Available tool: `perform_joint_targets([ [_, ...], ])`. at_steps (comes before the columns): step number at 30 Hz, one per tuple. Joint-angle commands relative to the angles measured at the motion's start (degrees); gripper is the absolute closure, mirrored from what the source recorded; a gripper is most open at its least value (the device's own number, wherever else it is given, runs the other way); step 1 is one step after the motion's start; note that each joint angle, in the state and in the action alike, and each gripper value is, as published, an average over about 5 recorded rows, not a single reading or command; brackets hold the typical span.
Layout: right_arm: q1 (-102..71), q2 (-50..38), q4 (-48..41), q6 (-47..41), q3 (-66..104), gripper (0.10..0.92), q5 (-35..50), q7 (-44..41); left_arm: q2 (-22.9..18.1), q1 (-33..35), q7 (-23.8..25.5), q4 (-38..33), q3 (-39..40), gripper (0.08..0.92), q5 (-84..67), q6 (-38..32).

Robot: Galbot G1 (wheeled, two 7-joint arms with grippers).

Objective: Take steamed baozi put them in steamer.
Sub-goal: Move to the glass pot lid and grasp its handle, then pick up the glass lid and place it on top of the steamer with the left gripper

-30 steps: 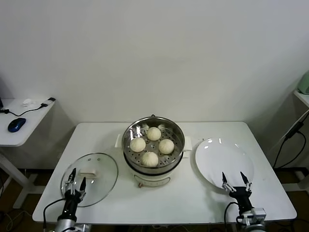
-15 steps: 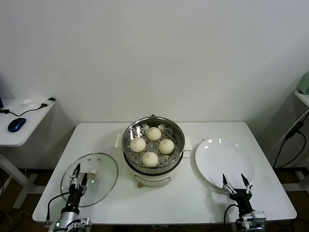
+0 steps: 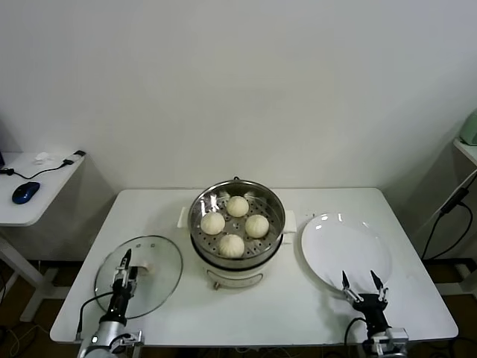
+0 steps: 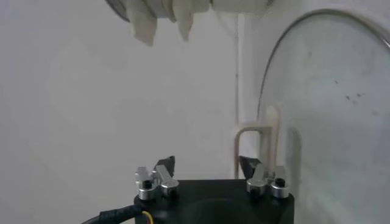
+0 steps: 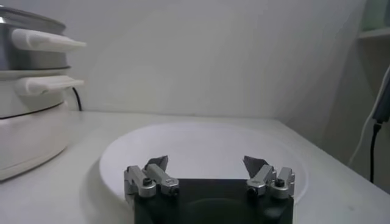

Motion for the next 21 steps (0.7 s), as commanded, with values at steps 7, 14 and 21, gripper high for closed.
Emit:
perform_joint_targets([
  [7,-0.7,0.0,0.9,0.0,0.0,0.203,-0.4,-0.4,1.5,-2.5,-3.0,8.5,0.1,0.563,3.3,-0.9],
  [14,-0.7,0.1,1.6,-0.2,-0.1,0.203,-0.5,-0.3,1.0,-2.0,-3.1,5.8,0.1,0.762,2.8,-2.1],
  [21,-0.8,0.0,2.6,-0.4,-0.1,0.202,-0.5,-0.1,2.0,2.7,4.7,-9.1,-0.8,0.866,-5.5,-1.0],
])
